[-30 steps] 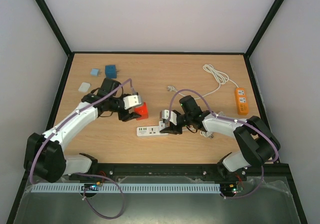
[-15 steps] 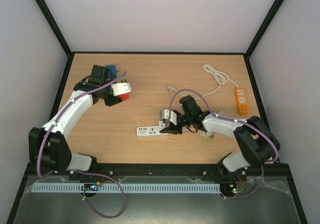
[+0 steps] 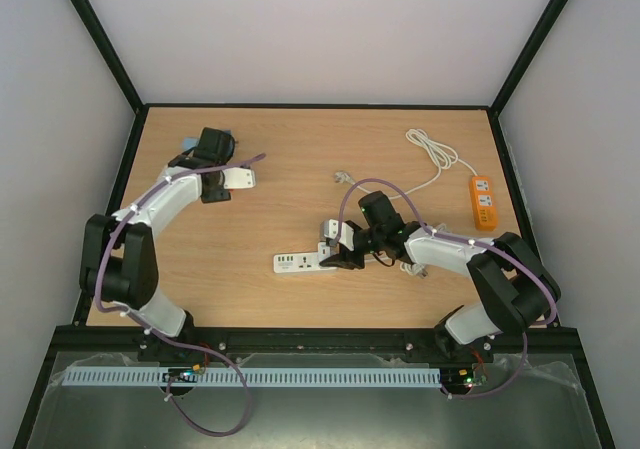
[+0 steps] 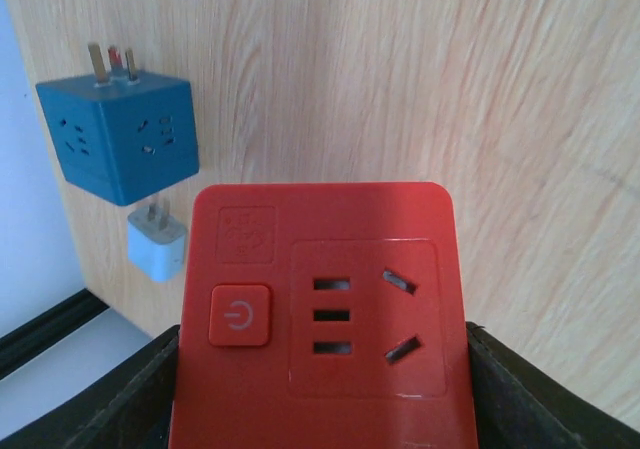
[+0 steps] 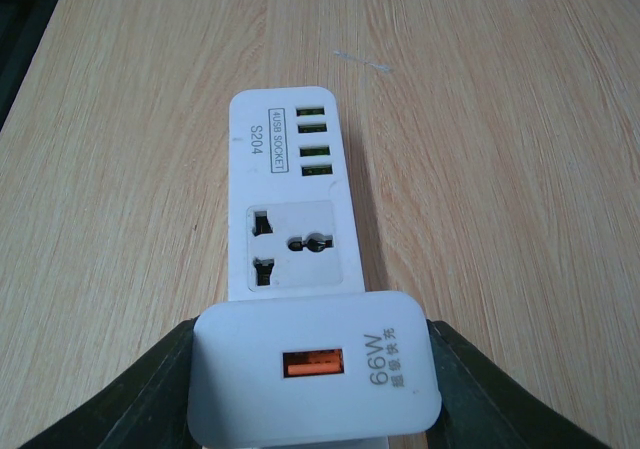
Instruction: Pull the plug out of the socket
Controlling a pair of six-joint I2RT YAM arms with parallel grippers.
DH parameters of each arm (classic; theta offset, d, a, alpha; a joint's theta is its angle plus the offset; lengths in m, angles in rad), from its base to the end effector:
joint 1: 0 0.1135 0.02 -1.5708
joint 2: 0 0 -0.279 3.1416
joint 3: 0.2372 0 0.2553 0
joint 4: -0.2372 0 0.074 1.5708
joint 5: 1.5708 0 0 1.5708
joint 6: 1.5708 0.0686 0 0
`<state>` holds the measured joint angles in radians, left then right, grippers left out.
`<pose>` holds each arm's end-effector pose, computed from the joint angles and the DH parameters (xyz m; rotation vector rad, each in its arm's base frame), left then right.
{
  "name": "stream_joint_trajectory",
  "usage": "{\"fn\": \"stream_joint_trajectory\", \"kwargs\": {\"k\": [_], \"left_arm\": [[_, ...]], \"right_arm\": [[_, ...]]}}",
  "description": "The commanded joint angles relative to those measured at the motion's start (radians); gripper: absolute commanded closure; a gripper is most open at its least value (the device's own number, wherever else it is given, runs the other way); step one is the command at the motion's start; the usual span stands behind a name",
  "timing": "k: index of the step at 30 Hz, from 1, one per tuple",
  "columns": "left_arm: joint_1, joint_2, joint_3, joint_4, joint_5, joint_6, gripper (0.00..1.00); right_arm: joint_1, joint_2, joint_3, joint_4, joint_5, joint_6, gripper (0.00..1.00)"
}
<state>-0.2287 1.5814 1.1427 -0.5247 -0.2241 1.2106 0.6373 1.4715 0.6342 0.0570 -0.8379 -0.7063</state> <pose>0.3478 -0.0653 0.2257 1.6663 2.0421 0.6506 0.2013 0.2125 0.1626 -1.6652 1.4467 0.9340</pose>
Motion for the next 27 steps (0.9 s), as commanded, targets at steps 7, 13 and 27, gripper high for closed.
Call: {"fn": "stream_joint_trajectory", "kwargs": {"k": [7, 13, 27], "left_arm": [[0.003, 0.143, 0.061, 0.101, -0.222, 0.174, 0.64], [-0.01, 0.239, 0.128, 0.08, -0.273, 0.181, 0.63], [-0.035, 0.356, 0.206, 0.089, -0.33, 0.207, 0.59]], "right_arm": [[0.005, -0.011, -0.013, -0.014, 0.043, 0.001, 0.56], [0.005, -0.015, -0.014, -0.014, 0.052, 0.002, 0.56], [0.005, -0.028, -0.017, -0.013, 0.059, 0.001, 0.55]]}}
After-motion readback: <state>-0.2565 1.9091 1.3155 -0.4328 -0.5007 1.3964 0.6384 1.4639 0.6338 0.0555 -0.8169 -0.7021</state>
